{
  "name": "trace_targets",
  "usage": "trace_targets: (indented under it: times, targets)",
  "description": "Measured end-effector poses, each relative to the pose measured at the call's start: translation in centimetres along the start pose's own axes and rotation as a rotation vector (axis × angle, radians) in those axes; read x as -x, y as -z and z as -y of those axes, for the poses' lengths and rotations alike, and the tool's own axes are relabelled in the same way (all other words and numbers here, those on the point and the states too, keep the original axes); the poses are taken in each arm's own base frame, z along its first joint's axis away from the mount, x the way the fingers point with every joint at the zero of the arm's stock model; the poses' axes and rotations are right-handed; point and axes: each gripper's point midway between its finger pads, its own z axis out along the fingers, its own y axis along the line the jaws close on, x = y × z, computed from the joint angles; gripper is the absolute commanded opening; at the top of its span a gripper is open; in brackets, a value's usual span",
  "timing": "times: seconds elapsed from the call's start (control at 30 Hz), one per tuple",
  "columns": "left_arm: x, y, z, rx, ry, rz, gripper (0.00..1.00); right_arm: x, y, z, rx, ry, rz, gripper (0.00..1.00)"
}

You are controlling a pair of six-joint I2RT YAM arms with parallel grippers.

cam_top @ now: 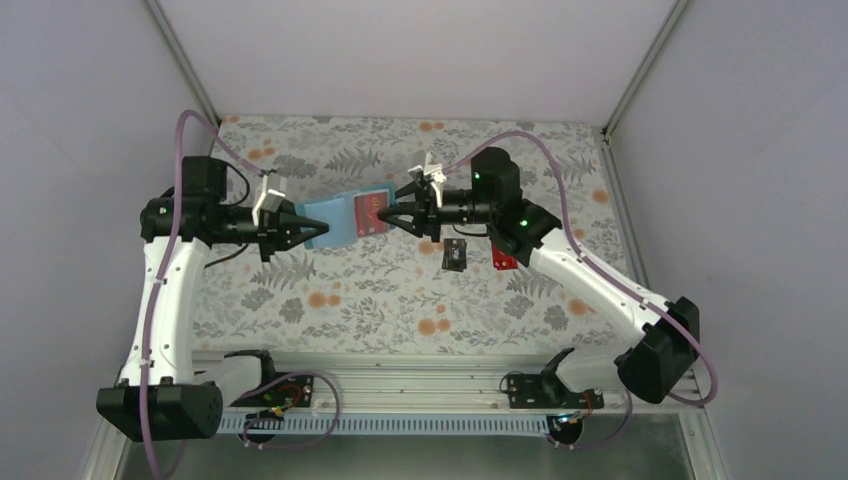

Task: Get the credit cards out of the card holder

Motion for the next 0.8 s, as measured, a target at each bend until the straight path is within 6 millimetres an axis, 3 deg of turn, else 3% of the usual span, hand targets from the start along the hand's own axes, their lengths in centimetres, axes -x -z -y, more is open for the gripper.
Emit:
trace_targets:
  times: [0.03, 0.07, 0.17, 0.37, 0.5, 0.8]
  targets:
    - [0.0, 0.0, 0.0, -0.001, 0.000, 0.000, 0.04, -0.3, -0.3, -0.1, 0.018, -0.004, -0.010, 0.10]
    - [0.0, 0.0, 0.0, 0.001, 0.000, -0.002, 0.14, -0.5, -0.4, -0.2, 0.034, -0.001, -0.015, 0.05]
    - [-0.1, 0.1, -0.3, 0.014, 0.007, -0.007, 0.46, -0.6, -0.2, -1.1, 0.078, -0.004, -0.022, 0.04]
    - [0.0, 0.4, -2.8, 0.106, 0.033, -0.029, 0.88, -0.3, 0.4, -1.9, 0.087, -0.001, -0.016, 0.04]
    - [-0.8, 0.3, -3.6, 0.129, 0.060, -0.043, 1.00, -0.5, 0.2, -1.7, 0.082, -0.038, -0.023, 0.04]
    - [-0.8, 0.3, -3.5, 0.130, 0.055, -0.039, 0.97, 0.1, -1.7, 0.6, -0.004, -0.096, -0.034, 0.04]
